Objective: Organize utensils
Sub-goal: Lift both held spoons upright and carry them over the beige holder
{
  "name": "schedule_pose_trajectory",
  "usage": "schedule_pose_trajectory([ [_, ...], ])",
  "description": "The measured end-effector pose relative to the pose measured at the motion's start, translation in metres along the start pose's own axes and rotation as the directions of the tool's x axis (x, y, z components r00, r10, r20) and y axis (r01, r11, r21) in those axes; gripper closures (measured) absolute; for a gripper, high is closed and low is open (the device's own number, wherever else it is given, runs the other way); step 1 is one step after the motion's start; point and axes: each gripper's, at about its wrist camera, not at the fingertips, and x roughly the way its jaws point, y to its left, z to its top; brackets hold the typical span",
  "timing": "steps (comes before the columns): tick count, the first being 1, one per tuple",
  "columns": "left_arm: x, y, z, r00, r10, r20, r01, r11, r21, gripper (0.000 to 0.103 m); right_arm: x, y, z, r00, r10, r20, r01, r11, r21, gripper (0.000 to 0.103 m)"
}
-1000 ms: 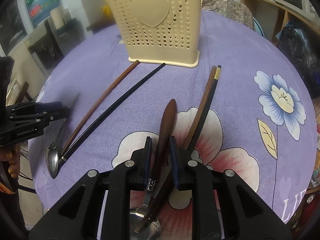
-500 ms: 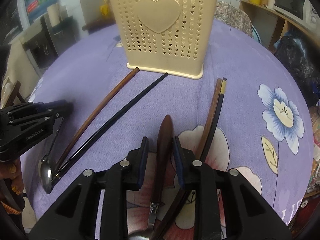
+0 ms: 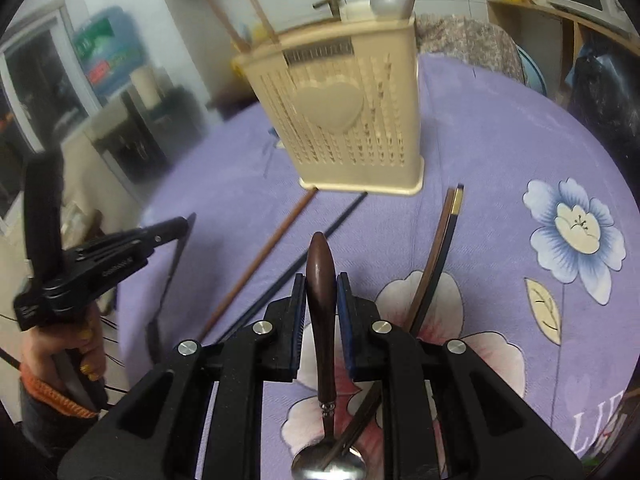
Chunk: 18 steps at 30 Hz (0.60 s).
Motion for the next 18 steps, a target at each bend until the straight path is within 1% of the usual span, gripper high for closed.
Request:
schedule_pose_trajectory([
  [3, -0.023, 0.001, 0.005, 0.998, -0.026, 0.053, 0.027, 1.0, -0.01, 0.101, -0.026, -0.002, 0.002, 0.998, 0.046, 0.041, -0.047, 0.999, 0.002, 0.086],
  [5, -0.042, 0.0, 0.008, 0.995, -0.035, 0.097, 0.036, 0.999, -0.001, 0.1, -0.041, -0.002, 0.002, 0.995, 0.072, 0.064, -0.072, 0.997, -0.002, 0.087],
  [9, -0.07, -0.003, 0.009, 0.985, -0.044, 0.166, 0.041, 0.999, 0.022, 0.1, -0.067, 0.004, -0.003, 0.99, 0.1, 0.102, -0.096, 0.995, -0.04, 0.087],
  [12, -0.075, -0.006, 0.007, 0.983, -0.049, 0.179, 0.044, 0.999, 0.033, 0.101, -0.073, 0.008, -0.004, 0.988, 0.093, 0.121, -0.086, 0.994, -0.059, 0.087],
  [18, -0.072, -0.007, 0.012, 0.982, -0.048, 0.185, 0.042, 0.999, 0.034, 0.101, -0.072, 0.011, 0.0, 0.988, 0.089, 0.123, -0.079, 0.993, -0.085, 0.087],
])
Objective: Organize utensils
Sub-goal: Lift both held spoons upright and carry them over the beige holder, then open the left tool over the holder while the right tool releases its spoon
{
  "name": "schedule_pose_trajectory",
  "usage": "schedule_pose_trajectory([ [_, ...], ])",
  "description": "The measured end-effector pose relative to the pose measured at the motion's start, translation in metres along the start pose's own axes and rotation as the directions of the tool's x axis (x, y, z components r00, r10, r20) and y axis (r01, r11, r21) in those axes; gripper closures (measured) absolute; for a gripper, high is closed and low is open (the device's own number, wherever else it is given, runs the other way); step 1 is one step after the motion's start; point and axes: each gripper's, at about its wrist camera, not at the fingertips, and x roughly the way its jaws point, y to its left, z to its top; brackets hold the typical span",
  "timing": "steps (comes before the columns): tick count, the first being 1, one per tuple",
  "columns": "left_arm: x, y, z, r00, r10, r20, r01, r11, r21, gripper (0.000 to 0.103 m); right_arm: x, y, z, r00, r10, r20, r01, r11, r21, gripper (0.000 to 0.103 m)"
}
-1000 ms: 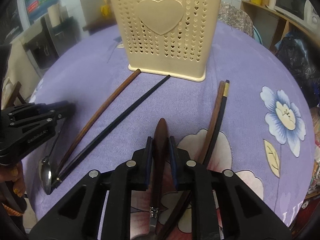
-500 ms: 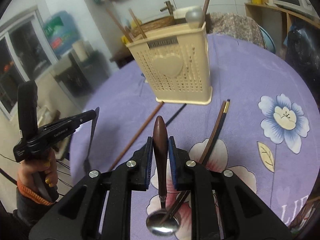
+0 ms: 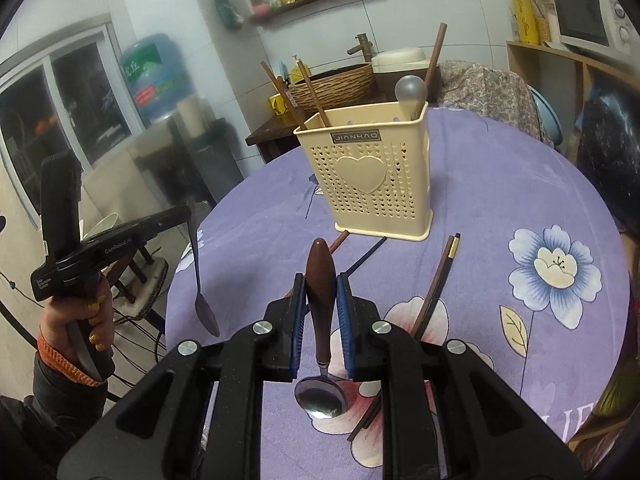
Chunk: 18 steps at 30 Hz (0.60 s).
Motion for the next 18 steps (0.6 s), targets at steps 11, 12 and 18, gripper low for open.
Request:
schedule_pose_trajectory([
  [11, -0.013, -0.017, 0.059, 0.989, -0.083, 0.12, 0.082, 0.997, 0.015, 0.101, -0.015, 0.003, 0.064, 0.995, -0.022, 0.1, 0.03, 0.997, -0.078, 0.087],
  [12, -0.017, -0.023, 0.073, 0.984, -0.107, 0.145, 0.105, 0.994, 0.017, 0.101, -0.018, 0.004, 0.078, 0.993, -0.02, 0.116, 0.03, 0.996, -0.086, 0.087],
  [18, -0.019, -0.059, 0.146, 0.952, -0.142, 0.272, 0.141, 0.99, 0.025, 0.101, -0.039, 0.003, 0.17, 0.96, -0.083, 0.268, 0.112, 0.989, -0.096, 0.087],
])
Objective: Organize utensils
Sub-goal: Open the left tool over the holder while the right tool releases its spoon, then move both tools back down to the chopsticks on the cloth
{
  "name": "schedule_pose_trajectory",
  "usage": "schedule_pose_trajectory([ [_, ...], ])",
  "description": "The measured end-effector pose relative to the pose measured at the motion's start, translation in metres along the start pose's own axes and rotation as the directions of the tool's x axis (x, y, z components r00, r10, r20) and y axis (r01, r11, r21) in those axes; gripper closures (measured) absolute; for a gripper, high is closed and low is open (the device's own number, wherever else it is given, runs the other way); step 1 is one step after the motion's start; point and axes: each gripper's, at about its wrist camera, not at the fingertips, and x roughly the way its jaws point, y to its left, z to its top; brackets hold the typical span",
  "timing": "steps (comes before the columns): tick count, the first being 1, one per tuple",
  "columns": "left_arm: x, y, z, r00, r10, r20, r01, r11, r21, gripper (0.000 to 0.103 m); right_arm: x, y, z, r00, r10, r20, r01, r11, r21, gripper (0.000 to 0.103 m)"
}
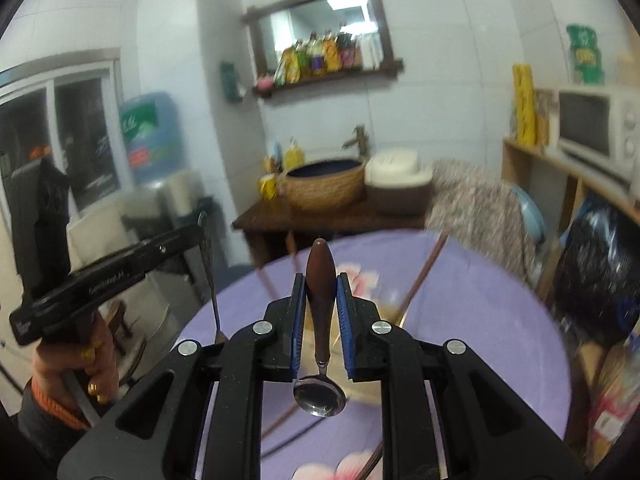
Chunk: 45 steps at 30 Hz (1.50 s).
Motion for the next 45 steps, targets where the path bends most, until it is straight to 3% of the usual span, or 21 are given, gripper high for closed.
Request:
schedule_pose_trajectory([
  [3, 0.023, -0.018, 0.023, 0.999, 0.021, 0.043, -0.022, 1.0, 0.008, 0.101, 0.012, -0.01, 0.03, 0.998, -0.044, 0.033, 0.044, 0.999, 0.002, 0.086],
  [6, 0.048, -0.035, 0.024, 0.991, 0.089, 0.096, -0.095, 0.993, 0.063, 0.101, 0.027, -0.022, 0.037, 0.997, -0.072, 0.035, 0.071, 0.997, 0.023, 0.086],
  [13, 0.086, -0.033, -0.024, 0.986, 0.157, 0.058, -0.163, 0.981, 0.108, 0.101, 0.063, -0.037, -0.01, 0.995, -0.097, -0.04, 0.098, 0.995, 0.034, 0.086],
  [23, 0.092, -0.02, -0.077, 0.99, 0.135, -0.051, -0.128, 0.983, 0.134, 0.101, 0.088, -0.041, -0.065, 0.987, -0.099, -0.123, 0.102, 0.995, 0.017, 0.086],
  [33, 0.093, -0.014, -0.089, 0.988, 0.125, -0.093, -0.111, 0.983, 0.145, 0.1, 0.092, -0.04, -0.084, 0.984, -0.128, -0.124, 0.124, 0.991, -0.04, 0.085],
  [34, 0.09, -0.013, -0.09, 0.988, 0.117, -0.098, -0.103, 0.985, 0.139, 0.1, 0.091, -0.04, -0.084, 0.984, -0.127, -0.124, 0.123, 0.992, -0.039, 0.08],
  [37, 0.078, -0.013, -0.093, 0.989, 0.096, -0.111, -0.083, 0.99, 0.117, 0.099, 0.081, -0.044, -0.089, 0.986, -0.132, -0.106, 0.131, 0.991, -0.02, 0.053],
  [39, 0.065, -0.012, -0.098, 0.99, 0.076, -0.118, -0.065, 0.993, 0.094, 0.087, 0.069, -0.044, -0.093, 0.983, -0.159, -0.091, 0.158, 0.987, -0.017, 0.052],
  [41, 0.049, -0.011, -0.105, 0.991, 0.078, -0.112, -0.068, 0.994, 0.087, 0.056, 0.056, -0.044, -0.101, 0.98, -0.172, -0.1, 0.173, 0.985, 0.0, 0.043],
  [43, 0.032, -0.009, -0.115, 0.989, 0.098, -0.11, -0.086, 0.991, 0.103, 0.055, 0.048, -0.045, -0.111, 0.972, -0.198, -0.122, 0.201, 0.979, 0.011, 0.031],
  [45, 0.024, -0.006, -0.126, 0.984, 0.112, -0.142, -0.095, 0.988, 0.123, 0.054, 0.04, -0.044, -0.128, 0.956, -0.242, -0.165, 0.246, 0.969, 0.0, 0.026],
])
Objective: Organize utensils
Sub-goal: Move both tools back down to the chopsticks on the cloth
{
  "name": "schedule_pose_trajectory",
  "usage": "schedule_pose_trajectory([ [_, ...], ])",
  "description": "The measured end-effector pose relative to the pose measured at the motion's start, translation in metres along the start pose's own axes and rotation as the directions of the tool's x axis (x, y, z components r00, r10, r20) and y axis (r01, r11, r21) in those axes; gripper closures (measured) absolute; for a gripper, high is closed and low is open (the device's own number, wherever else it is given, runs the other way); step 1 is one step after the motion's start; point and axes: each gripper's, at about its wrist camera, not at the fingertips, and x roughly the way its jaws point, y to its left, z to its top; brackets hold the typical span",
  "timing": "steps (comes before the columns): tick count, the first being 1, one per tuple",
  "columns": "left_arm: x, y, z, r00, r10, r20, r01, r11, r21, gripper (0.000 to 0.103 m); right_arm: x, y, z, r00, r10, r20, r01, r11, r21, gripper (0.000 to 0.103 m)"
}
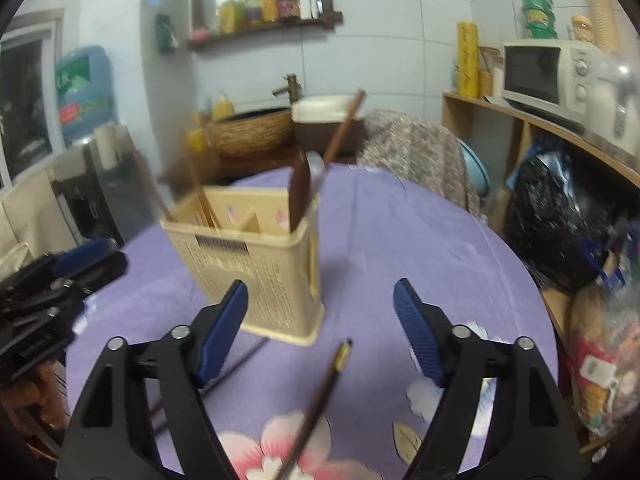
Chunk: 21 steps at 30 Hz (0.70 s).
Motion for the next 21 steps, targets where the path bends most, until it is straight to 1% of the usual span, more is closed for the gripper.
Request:
schedule_pose_trajectory([
  [2, -0.003, 0.005, -0.017, 0.998, 0.026, -0.057, -0.026, 1.0, 0.009, 0.053, 0.0, -0.001, -0.019, 0.997, -0.06, -0.049, 0.059, 0.998, -0.013, 0.025],
  [4, 0.0, 0.011, -0.038, 0.989, 0.059, -0.137, -0.057, 0.998, 0.024, 0.054, 0.004, -0.003, -0.043, 0.988, -0.095, -0.12, 0.095, 0.995, -0.009, 0.023],
  [6, 0.003, 0.016, -0.057, 0.975, 0.093, -0.202, -0.088, 0.996, 0.031, 0.053, 0.008, -0.005, -0.064, 0.979, -0.094, -0.183, 0.098, 0.995, 0.009, 0.023],
  [8, 0.004, 0.021, -0.073, 0.963, 0.096, -0.252, -0.093, 0.995, 0.025, 0.054, 0.011, -0.003, -0.085, 0.965, -0.09, -0.246, 0.095, 0.995, 0.009, 0.023],
  [9, 0.003, 0.024, -0.081, 0.959, 0.096, -0.268, -0.095, 0.995, 0.017, 0.054, 0.011, -0.001, -0.092, 0.96, -0.096, -0.263, 0.1, 0.995, 0.001, 0.023],
  [12, -0.002, 0.028, -0.095, 0.952, 0.115, -0.282, -0.116, 0.993, 0.013, 0.054, 0.01, 0.002, -0.112, 0.948, -0.091, -0.304, 0.099, 0.995, 0.01, 0.023],
  [15, -0.006, 0.028, -0.105, 0.946, 0.134, -0.294, -0.135, 0.991, 0.019, 0.054, 0.01, 0.005, -0.124, 0.936, -0.097, -0.338, 0.106, 0.994, 0.008, 0.02],
  [18, -0.006, 0.027, -0.112, 0.944, 0.126, -0.307, -0.13, 0.991, 0.005, 0.054, 0.011, 0.009, -0.13, 0.931, -0.074, -0.358, 0.087, 0.996, 0.018, 0.02],
  [19, -0.006, 0.028, -0.114, 0.942, 0.124, -0.311, -0.131, 0.991, -0.001, 0.054, 0.013, 0.01, -0.129, 0.928, -0.082, -0.364, 0.092, 0.996, 0.009, 0.02],
  [21, -0.006, 0.027, -0.116, 0.941, 0.124, -0.315, -0.131, 0.991, -0.002, 0.054, 0.016, 0.014, -0.133, 0.919, -0.123, -0.374, 0.123, 0.992, -0.024, 0.02],
])
